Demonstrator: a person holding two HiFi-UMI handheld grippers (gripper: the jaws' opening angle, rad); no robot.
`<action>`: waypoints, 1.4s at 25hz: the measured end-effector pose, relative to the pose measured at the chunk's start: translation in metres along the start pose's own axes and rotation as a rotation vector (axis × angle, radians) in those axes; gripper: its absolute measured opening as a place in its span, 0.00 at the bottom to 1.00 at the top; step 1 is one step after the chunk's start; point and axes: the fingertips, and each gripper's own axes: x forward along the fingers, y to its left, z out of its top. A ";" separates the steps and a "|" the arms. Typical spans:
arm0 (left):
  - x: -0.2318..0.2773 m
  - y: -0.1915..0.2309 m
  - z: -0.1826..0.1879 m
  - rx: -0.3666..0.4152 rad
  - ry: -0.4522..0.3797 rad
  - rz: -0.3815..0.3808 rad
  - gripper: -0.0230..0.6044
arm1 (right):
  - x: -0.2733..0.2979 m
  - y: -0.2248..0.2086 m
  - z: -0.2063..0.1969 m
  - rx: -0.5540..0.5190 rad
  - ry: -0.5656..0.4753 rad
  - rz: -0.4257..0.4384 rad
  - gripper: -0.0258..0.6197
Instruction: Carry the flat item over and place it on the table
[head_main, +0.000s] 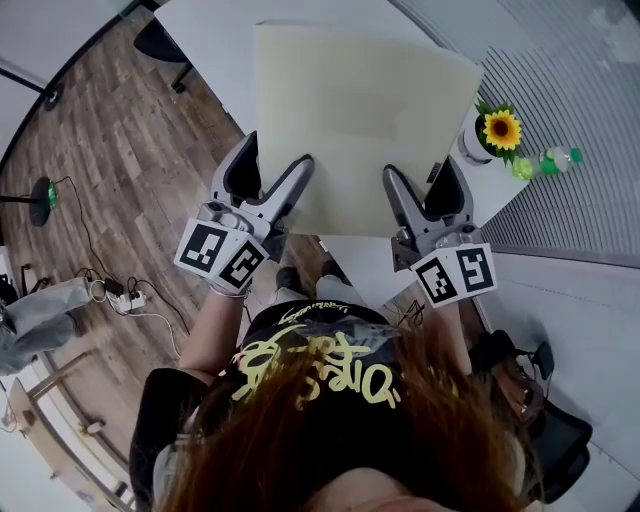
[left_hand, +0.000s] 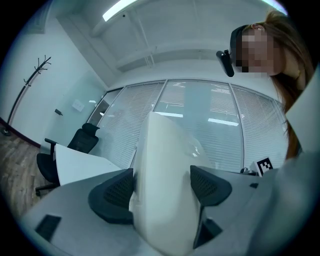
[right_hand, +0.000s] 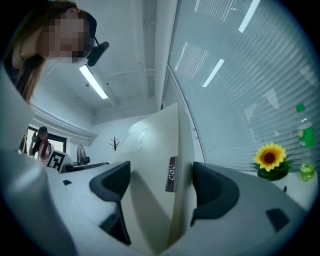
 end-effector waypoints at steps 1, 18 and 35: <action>0.001 0.001 -0.003 -0.006 0.006 0.003 0.60 | 0.000 -0.001 -0.002 0.006 0.005 -0.002 0.62; -0.005 0.018 -0.045 -0.091 0.083 0.057 0.60 | 0.002 -0.009 -0.043 0.053 0.090 -0.030 0.62; 0.002 0.031 -0.082 -0.133 0.168 0.075 0.60 | 0.004 -0.024 -0.079 0.071 0.170 -0.067 0.62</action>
